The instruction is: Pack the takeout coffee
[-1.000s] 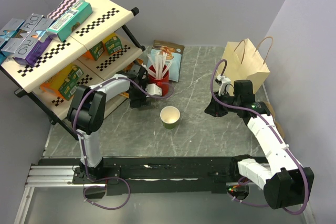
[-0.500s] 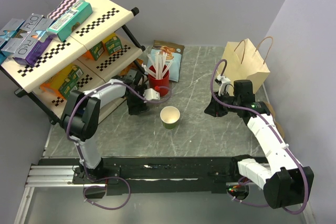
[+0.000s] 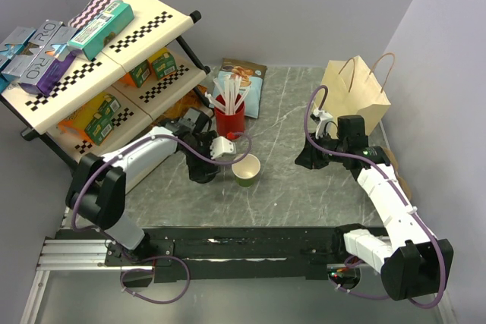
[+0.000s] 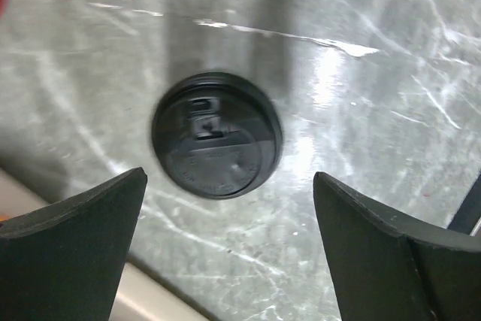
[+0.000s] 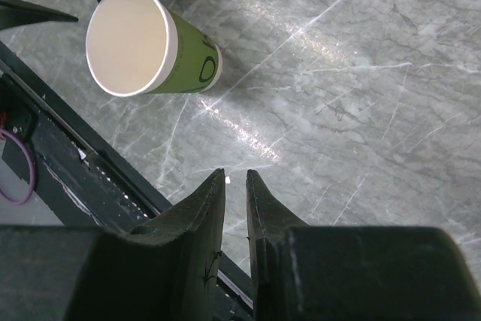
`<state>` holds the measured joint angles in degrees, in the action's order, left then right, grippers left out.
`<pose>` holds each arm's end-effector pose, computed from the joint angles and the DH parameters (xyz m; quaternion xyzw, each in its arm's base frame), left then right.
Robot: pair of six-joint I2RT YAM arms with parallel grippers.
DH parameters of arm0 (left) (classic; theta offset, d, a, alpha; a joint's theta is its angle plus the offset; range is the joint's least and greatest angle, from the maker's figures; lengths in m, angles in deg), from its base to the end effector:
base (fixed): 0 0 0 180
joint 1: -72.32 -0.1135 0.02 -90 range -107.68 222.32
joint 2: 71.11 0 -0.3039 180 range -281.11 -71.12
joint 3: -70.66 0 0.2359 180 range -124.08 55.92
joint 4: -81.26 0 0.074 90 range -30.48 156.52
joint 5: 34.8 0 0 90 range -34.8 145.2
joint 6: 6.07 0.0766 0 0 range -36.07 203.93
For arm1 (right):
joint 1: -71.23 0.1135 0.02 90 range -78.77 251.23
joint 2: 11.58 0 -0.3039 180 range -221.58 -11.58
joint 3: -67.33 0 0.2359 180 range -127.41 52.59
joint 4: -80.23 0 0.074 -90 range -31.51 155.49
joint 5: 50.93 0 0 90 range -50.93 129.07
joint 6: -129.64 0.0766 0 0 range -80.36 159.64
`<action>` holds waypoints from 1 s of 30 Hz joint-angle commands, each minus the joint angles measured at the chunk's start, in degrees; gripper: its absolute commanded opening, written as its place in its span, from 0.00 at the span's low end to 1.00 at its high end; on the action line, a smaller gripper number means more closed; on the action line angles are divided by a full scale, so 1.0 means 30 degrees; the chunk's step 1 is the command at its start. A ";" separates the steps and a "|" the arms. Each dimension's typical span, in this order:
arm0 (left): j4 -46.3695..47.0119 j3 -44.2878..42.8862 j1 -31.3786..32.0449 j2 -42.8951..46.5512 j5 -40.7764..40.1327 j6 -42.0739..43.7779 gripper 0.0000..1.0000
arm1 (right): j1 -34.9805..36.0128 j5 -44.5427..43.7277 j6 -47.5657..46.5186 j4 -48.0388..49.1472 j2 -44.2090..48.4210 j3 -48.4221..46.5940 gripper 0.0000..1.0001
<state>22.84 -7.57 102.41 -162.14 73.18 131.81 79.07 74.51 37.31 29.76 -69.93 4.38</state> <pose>0.2501 -0.1723 0.2260 0.6329 0.7414 -0.1274 0.1830 0.1828 0.0700 0.2932 -0.1921 0.8692 0.2989 0.3439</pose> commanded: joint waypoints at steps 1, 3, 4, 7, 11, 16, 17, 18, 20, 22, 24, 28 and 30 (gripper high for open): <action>0.0466 -0.0578 -0.0214 0.0402 -0.0280 -0.0840 0.99 | -0.0210 0.0315 0.0511 0.0540 0.0407 0.0277 0.25; 0.0760 -0.0461 -0.0214 0.0021 -0.0222 -0.1397 0.99 | -0.0180 0.0316 0.0542 0.0600 0.0435 0.0277 0.25; 0.0994 -0.0431 -0.0214 -0.0300 -0.0076 -0.1544 0.99 | -0.0151 0.0315 0.0484 0.0600 0.0406 0.0248 0.25; 0.1841 0.0095 -0.0214 -0.0683 0.0160 -0.1779 0.99 | -0.0210 0.0169 0.0279 0.0424 0.0435 0.0102 0.26; 0.3042 0.0448 -0.0214 -0.1210 -0.0366 -0.1954 0.99 | -0.0209 0.0110 0.0219 0.0190 0.0640 0.0159 0.26; 0.3544 0.0945 -0.0214 -0.2030 -0.0836 -0.1604 0.99 | -0.0297 0.0198 0.0395 0.0277 0.0758 0.0424 0.26; 0.3632 0.1033 -0.0214 -0.2061 -0.0807 -0.1546 0.99 | -0.0326 0.0198 0.0395 0.0307 0.0758 0.0424 0.25; 0.3894 0.1295 -0.0214 -0.2119 -0.0807 -0.1516 0.99 | -0.0327 0.0169 0.0366 0.0278 0.0758 0.0424 0.25; 0.4130 0.1589 -0.0215 -0.2207 -0.0894 -0.1458 1.00 | -0.0385 0.0139 0.0395 0.0307 0.0728 0.0395 0.26; 0.4306 0.1649 -0.0214 -0.2440 -0.0982 -0.1486 0.99 | -0.0414 0.0198 0.0395 0.0365 0.0670 0.0424 0.26; 0.4394 0.1708 -0.0215 -0.2559 -0.1070 -0.1632 0.99 | -0.0415 0.0198 0.0366 0.0336 0.0640 0.0366 0.26; 0.4248 0.1650 -0.0214 -0.2297 -0.0720 -0.1809 0.96 | -0.0415 0.0169 0.0336 0.0336 0.0611 0.0365 0.26; 0.4044 0.1649 -0.0214 -0.2238 -0.0456 -0.1867 0.90 | -0.0444 0.0198 0.0424 0.0394 0.0582 0.0395 0.26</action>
<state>35.03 -3.48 101.77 -168.56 70.53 127.26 78.41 74.51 37.88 29.90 -69.45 5.30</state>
